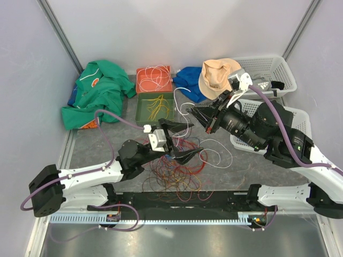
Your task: Untangle the cables
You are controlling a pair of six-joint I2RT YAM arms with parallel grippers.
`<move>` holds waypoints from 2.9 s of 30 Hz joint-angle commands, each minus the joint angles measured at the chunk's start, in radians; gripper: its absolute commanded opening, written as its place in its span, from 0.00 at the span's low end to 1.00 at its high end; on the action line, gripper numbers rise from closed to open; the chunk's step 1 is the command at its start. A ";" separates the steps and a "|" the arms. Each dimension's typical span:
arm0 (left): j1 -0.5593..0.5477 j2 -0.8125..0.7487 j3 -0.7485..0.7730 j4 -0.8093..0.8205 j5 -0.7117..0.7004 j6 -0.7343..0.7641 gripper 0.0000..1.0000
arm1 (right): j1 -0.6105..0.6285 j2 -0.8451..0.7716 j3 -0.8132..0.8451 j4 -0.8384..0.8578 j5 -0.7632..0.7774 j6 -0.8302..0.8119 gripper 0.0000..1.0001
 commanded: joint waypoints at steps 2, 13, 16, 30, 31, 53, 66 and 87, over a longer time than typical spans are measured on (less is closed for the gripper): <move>-0.005 0.044 0.064 -0.055 -0.124 0.094 0.93 | -0.002 -0.014 -0.014 0.040 -0.024 0.016 0.00; -0.004 -0.075 0.055 -0.199 -0.210 0.039 0.02 | 0.000 -0.065 -0.079 0.045 0.021 -0.001 0.00; -0.002 -0.123 0.122 -0.370 -0.282 -0.036 0.02 | -0.002 -0.088 -0.117 0.046 0.048 0.001 0.00; 0.321 0.167 0.719 -1.124 -0.375 -0.355 0.02 | -0.002 -0.193 -0.350 0.011 0.272 0.027 0.98; 0.354 0.209 0.749 -1.119 -0.341 -0.372 0.02 | 0.000 -0.203 -0.361 0.011 0.291 0.025 0.98; 0.671 1.067 1.598 -0.992 -0.374 -0.268 0.02 | 0.000 -0.376 -0.954 0.304 0.435 0.151 0.98; 0.727 1.310 1.728 -0.705 -0.476 -0.184 0.02 | -0.002 -0.381 -1.093 0.361 0.487 0.180 0.98; 0.768 1.426 1.595 -0.517 -0.559 -0.170 0.60 | -0.003 -0.292 -1.127 0.431 0.525 0.159 0.98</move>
